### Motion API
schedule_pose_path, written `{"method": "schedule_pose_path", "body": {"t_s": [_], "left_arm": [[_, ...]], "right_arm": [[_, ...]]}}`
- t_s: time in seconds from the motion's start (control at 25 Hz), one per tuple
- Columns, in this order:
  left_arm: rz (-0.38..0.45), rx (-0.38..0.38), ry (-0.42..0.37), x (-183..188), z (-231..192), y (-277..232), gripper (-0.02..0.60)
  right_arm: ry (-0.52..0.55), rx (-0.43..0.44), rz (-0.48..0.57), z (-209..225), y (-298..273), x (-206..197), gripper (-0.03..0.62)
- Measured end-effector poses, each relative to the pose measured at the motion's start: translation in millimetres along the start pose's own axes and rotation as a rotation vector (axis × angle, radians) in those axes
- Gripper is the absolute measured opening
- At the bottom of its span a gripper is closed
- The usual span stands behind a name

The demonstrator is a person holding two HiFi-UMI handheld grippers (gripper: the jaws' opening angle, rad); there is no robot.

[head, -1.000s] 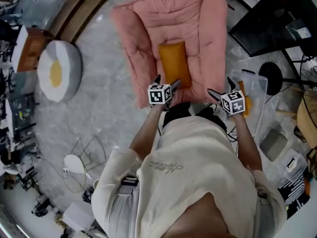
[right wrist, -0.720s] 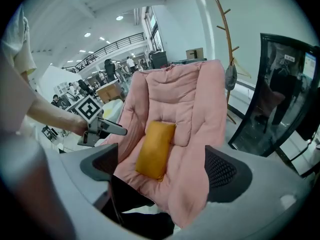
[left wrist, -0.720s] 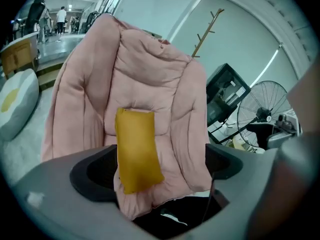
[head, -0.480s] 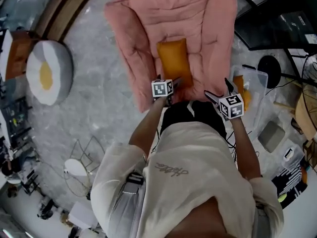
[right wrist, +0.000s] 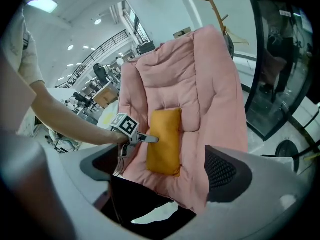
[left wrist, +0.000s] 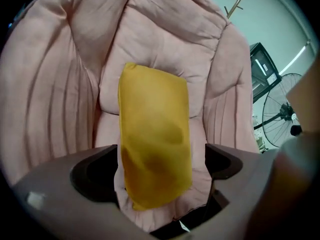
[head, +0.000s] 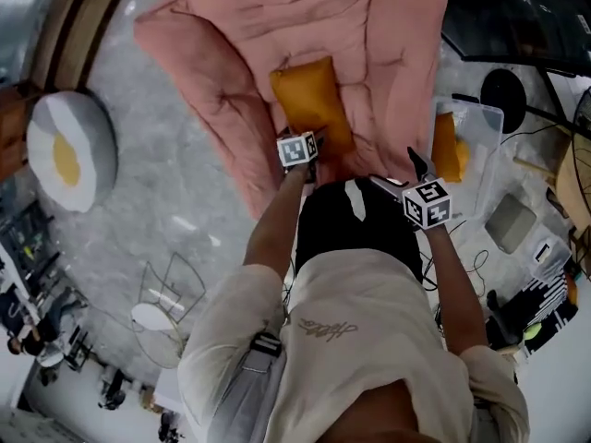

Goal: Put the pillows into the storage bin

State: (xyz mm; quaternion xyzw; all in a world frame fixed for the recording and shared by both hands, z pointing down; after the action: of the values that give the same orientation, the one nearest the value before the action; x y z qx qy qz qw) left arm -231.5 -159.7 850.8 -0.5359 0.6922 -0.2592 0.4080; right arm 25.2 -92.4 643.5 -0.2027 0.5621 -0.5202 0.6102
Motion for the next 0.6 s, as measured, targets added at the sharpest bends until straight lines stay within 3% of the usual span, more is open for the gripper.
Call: {"method": "schedule_pose_path", "body": {"t_s": [0.24, 0.6], "left_arm": [[-0.022, 0.022, -0.015, 11, -17, -26, 0.578], [-0.079, -0.075, -0.02, 26, -28, -55, 0.597]], "right_arm": [[-0.055, 0.004, -0.013, 1, -14, 1, 0.541], [-0.052, 0.031, -0.039, -9, -25, 3, 0.541]]}}
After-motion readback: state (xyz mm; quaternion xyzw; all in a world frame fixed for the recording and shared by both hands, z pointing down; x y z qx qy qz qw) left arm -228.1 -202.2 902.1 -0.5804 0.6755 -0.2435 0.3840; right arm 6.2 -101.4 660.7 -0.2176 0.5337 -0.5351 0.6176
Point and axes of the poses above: the fingertips, and each gripper's own axes: y backward along the fingers, z to its right, x out of its top, the point moved 8 cm from there along y, backward along the fingers, and after that the axes turned 8 degrees about -x, right-handed, at the moved point
